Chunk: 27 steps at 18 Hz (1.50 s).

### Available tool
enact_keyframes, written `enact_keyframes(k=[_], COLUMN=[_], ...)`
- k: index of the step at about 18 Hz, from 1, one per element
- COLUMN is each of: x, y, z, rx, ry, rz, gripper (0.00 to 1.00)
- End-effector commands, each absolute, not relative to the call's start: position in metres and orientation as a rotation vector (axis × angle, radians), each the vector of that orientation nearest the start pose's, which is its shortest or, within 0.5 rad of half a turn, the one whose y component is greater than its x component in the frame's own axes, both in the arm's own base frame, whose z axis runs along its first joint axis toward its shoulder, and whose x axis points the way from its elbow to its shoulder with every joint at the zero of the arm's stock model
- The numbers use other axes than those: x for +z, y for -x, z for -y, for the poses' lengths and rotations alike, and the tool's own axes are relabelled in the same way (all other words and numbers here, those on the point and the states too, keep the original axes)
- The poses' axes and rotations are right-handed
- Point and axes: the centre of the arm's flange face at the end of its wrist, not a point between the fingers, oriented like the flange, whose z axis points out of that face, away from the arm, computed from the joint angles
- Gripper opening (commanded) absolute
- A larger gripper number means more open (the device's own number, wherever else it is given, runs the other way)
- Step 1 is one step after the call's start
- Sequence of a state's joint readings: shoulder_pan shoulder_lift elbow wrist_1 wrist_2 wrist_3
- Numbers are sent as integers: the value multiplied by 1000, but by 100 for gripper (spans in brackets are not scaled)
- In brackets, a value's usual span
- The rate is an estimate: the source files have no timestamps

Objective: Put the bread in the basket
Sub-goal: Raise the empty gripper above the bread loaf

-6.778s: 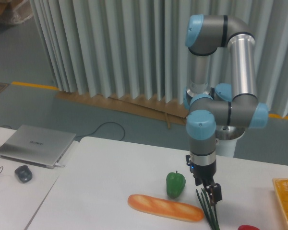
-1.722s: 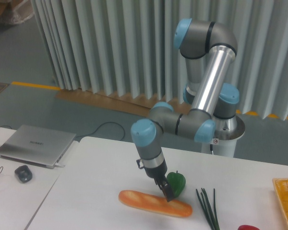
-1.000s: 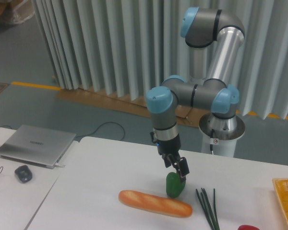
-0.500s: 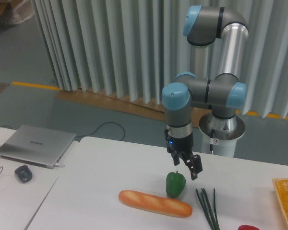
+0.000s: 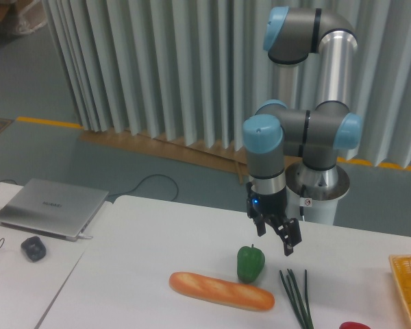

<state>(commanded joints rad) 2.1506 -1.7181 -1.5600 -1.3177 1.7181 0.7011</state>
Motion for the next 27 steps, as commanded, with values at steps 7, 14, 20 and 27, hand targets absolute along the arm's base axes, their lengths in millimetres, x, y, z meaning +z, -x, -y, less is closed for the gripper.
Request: enact_keyframes(k=[7,14,20,27], x=[449,463,461,446], y=[211,219,230,237], z=[-533,-524,-514,-517], rx=[364,381,385,388], ry=[3122,3095,3106,3127], rz=[-153,-110,-74,-88], gripper=[100,100,100,100])
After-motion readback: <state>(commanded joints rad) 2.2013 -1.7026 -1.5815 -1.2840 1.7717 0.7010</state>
